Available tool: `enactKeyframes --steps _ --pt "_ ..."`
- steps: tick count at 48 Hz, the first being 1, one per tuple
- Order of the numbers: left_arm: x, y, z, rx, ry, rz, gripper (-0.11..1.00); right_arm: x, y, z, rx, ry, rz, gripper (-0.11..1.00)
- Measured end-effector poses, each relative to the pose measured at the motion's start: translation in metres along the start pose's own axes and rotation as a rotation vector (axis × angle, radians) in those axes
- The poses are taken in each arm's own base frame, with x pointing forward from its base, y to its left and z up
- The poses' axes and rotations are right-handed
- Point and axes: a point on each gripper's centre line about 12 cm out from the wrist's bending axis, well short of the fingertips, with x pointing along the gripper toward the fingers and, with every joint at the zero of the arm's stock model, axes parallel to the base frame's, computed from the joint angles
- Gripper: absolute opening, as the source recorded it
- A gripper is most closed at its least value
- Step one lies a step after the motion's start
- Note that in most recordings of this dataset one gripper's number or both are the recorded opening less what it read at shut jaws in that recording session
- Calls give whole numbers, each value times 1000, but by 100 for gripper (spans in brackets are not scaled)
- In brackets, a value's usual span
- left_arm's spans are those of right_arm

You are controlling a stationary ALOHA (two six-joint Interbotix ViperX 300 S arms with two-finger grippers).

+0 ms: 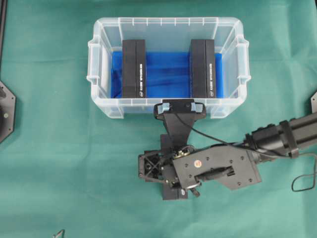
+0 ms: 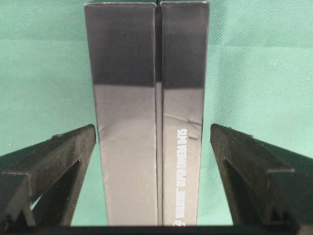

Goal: Take the box out of the case with the right arm.
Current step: 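Carry the box toward the front and lower it onto the table, then open the right gripper, release the box, and withdraw to the right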

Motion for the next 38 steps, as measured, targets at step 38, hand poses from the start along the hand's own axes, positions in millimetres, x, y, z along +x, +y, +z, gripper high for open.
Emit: enactKeyframes --steps 38 --pt "0 0 0 0 0 0 2 -85 2 21 -44 -61 3 90"
